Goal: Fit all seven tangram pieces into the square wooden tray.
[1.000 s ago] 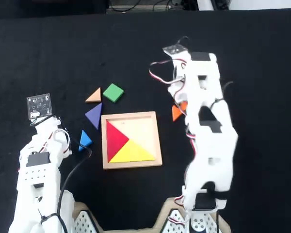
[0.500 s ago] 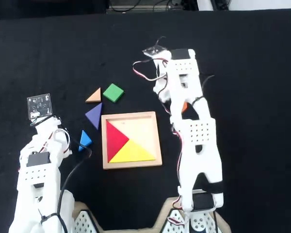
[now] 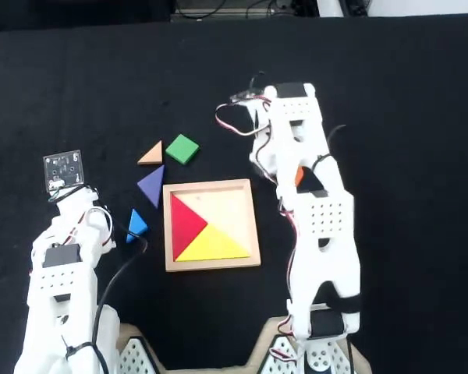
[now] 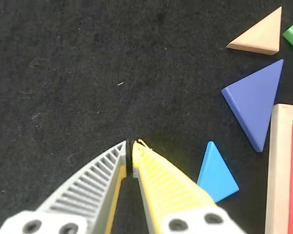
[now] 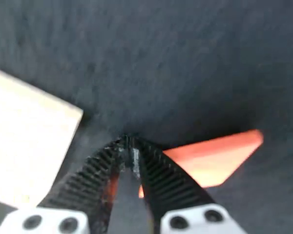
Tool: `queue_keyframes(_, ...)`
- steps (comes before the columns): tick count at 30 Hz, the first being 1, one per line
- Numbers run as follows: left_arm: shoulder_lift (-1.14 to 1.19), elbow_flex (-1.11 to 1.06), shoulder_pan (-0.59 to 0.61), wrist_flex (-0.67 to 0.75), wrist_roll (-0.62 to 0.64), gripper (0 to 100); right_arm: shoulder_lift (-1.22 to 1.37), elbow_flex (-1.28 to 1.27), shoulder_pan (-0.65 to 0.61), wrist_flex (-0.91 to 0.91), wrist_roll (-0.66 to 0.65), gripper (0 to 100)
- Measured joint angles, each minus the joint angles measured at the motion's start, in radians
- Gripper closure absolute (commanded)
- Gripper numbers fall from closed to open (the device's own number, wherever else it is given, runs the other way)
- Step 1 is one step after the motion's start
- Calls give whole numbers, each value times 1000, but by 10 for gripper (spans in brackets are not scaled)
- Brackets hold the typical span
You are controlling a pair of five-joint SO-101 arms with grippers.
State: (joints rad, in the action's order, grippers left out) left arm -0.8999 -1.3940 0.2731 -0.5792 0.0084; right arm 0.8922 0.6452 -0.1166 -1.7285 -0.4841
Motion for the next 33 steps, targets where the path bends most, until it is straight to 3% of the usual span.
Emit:
queue_keyframes(7,0,0,0,0,0,967,-196,-288,68,0,-98,988)
queue_keyframes(12,0,0,0,0,0,967,-272,-345,160,8,-141,988)
queue_keyframes(16,0,0,0,0,0,967,-397,-400,66,3,-137,988)
queue_keyframes(22,0,0,0,0,0,967,-466,-549,-81,158,-95,988)
queue_keyframes(33,0,0,0,0,0,967,-288,-474,26,201,-104,988)
